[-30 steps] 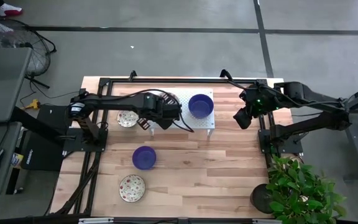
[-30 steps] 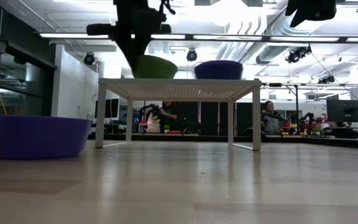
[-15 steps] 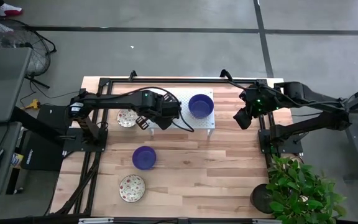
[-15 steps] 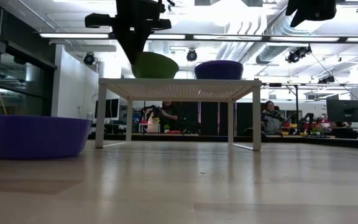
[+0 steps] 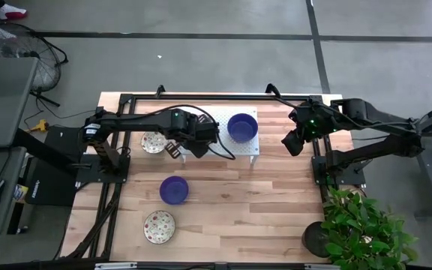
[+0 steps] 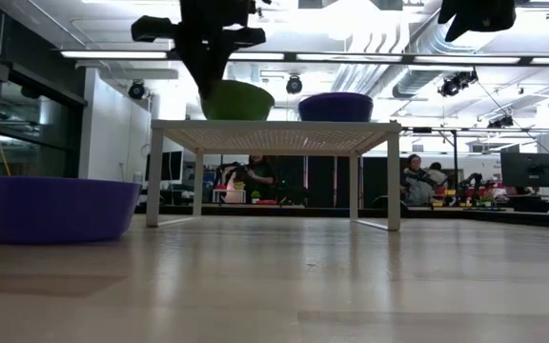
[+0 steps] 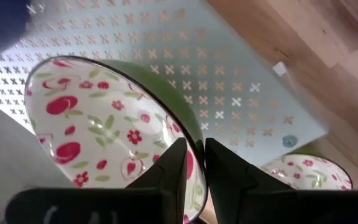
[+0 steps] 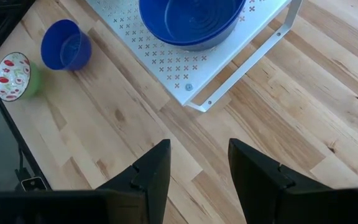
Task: Pick & Place Mini bowls
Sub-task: Put the right white patterned bowl on the shelf, then stack the top white patterned bowl on top of the white patterned bowl on the shelf
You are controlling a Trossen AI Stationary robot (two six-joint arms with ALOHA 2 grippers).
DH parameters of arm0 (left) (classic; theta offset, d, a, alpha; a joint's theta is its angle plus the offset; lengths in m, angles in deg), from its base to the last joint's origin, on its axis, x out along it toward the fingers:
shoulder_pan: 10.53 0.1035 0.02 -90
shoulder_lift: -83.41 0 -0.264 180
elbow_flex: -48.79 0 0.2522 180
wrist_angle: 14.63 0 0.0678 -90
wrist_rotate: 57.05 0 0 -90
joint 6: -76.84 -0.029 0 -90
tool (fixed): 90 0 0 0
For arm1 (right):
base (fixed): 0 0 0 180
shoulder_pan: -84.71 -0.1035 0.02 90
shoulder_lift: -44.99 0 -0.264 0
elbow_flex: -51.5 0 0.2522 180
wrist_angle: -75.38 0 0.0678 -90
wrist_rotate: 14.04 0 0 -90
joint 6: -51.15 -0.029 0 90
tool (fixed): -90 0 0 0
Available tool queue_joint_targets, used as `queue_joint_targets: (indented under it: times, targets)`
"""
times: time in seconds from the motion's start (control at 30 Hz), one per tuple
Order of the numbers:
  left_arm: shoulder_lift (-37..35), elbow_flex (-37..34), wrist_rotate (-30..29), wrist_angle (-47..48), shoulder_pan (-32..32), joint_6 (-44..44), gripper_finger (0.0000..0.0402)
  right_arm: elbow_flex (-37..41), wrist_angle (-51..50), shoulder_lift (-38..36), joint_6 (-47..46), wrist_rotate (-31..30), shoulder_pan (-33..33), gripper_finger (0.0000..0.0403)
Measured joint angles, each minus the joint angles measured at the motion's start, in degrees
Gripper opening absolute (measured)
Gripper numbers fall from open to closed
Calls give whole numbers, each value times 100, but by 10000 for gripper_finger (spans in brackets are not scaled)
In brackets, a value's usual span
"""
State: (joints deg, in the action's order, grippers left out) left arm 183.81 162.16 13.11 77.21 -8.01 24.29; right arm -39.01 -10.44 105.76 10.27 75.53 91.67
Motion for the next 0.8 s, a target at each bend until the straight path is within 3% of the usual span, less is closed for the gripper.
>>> queue_joint_targets:
  times: [0.37,0.8]
  targets:
    - [0,0,173,-379,9,-258,55,0,-2,0,42,0,0,149]
    - [0,0,162,-320,9,-267,164,0,-2,0,85,0,2,150]
